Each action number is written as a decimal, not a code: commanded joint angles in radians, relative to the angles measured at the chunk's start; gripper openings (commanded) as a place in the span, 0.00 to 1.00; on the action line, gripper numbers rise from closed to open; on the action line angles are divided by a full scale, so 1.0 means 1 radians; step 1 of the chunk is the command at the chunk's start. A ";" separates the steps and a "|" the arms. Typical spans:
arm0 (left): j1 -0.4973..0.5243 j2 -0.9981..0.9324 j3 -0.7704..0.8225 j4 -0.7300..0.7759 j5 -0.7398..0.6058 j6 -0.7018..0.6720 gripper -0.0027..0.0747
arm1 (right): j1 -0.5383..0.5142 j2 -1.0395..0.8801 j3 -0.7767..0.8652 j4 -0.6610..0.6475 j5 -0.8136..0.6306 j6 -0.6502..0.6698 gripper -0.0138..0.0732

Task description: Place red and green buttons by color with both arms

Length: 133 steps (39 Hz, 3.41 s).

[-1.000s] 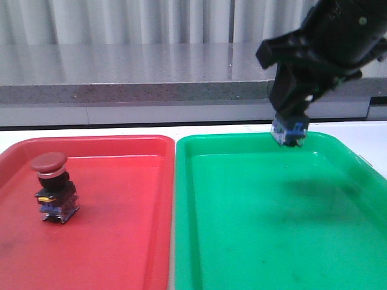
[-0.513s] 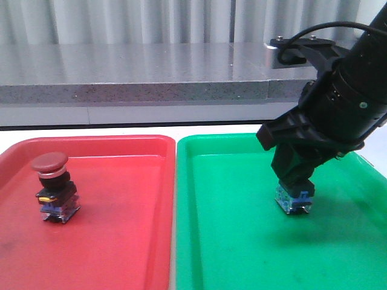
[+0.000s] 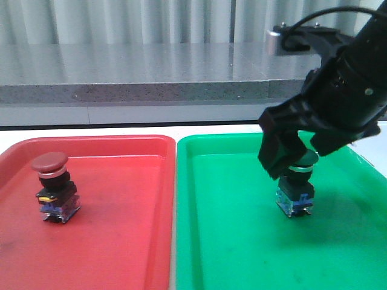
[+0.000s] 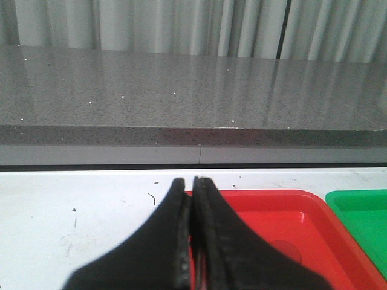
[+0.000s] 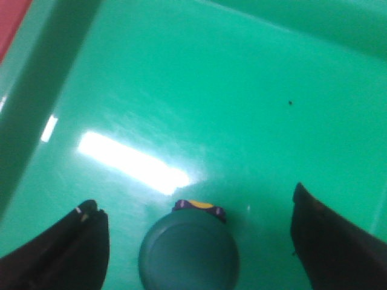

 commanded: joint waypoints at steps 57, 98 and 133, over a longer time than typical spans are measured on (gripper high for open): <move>0.002 0.010 -0.026 -0.008 -0.084 -0.005 0.01 | -0.249 -1.312 0.485 -0.063 -0.064 -0.005 0.08; 0.002 0.005 0.005 -0.008 -0.120 -0.005 0.01 | -0.249 -1.327 0.485 -0.063 -0.063 -0.005 0.08; 0.115 -0.068 0.373 -0.057 -0.457 -0.005 0.01 | -0.248 -1.326 0.485 -0.063 -0.062 -0.005 0.08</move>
